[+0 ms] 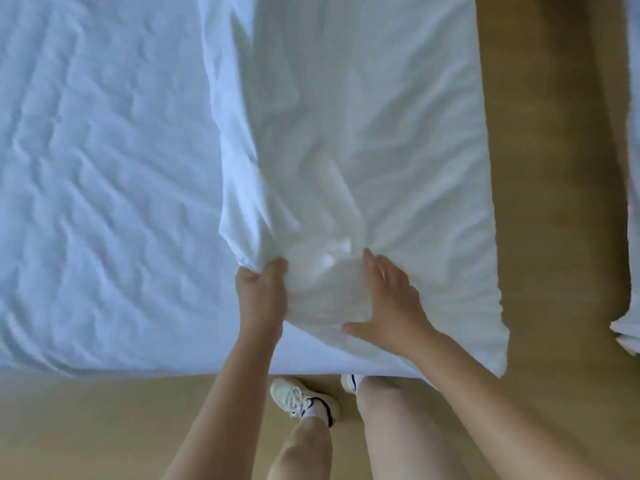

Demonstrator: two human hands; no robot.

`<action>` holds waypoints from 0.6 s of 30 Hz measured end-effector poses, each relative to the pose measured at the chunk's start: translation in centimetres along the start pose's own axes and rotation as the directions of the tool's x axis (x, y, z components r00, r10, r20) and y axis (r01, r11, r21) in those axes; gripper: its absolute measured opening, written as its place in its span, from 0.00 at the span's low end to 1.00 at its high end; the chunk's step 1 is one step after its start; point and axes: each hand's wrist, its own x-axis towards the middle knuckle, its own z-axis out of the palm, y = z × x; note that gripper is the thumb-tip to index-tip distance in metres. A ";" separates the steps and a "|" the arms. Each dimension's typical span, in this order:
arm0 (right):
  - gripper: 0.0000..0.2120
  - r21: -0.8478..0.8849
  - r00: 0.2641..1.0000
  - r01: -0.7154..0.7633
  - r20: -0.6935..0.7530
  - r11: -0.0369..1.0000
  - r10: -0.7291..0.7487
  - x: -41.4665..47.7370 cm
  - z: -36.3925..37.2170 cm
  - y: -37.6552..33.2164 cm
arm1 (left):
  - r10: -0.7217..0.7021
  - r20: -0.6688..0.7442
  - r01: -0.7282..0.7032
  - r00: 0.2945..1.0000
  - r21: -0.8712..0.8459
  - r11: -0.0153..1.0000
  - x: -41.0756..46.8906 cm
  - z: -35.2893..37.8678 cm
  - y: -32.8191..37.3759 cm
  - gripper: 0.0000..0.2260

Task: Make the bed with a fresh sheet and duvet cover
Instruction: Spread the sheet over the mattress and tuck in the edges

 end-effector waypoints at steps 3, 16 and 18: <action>0.55 0.032 0.972 0.209 -0.114 0.977 -0.204 1.9 1.5 -6.8 | -0.018 0.054 0.011 0.998 0.135 0.991 -1.0 -1.3 -0.9 0.09; 0.20 0.005 0.836 0.339 -0.461 0.941 -0.298 6.2 -0.4 -8.5 | -0.419 0.288 0.485 0.861 -0.220 0.846 19.5 3.4 10.8 0.17; 0.18 0.037 0.841 0.353 -0.451 0.935 -0.299 6.7 -0.1 -8.7 | -0.462 0.180 0.485 0.868 -0.119 0.866 21.2 3.9 11.7 0.14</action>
